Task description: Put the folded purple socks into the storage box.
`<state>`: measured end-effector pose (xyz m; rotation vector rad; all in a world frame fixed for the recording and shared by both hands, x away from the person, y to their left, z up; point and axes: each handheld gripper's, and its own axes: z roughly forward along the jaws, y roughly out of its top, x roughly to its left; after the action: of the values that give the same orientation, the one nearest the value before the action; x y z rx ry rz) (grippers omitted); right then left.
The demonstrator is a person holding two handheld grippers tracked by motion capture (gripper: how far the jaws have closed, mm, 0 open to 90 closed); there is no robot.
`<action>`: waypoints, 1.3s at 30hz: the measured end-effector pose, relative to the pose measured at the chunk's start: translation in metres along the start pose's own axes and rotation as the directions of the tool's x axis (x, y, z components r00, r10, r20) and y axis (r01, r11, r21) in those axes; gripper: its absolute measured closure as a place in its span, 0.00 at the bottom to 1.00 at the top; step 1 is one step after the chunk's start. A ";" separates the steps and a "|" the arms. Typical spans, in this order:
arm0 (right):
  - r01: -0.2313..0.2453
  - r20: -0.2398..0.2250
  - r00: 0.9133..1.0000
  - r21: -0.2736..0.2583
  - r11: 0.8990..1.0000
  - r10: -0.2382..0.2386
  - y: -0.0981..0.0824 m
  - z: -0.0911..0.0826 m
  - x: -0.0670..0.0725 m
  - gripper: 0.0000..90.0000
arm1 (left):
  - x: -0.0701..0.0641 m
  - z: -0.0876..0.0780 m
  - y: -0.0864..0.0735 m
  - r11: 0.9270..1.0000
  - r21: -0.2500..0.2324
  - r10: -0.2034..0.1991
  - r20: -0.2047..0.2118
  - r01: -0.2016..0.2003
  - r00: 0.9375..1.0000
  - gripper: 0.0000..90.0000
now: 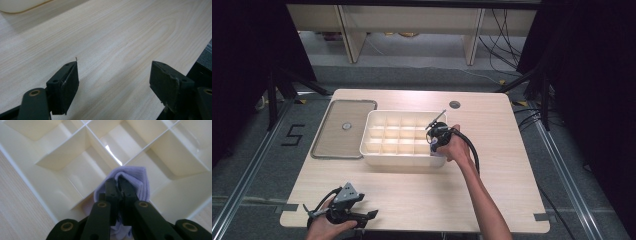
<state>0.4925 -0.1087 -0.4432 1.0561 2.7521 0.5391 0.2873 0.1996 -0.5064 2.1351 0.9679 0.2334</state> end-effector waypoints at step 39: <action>-0.069 -0.015 0.998 -0.302 0.951 0.068 -0.028 -0.063 0.006 0.70 | 0.003 -0.003 0.000 0.999 -0.033 -0.023 0.001 0.023 1.000 0.25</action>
<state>0.4543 -0.1411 -0.3958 1.0757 2.5328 0.9380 0.2887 0.2033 -0.5048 2.0928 0.9814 0.2353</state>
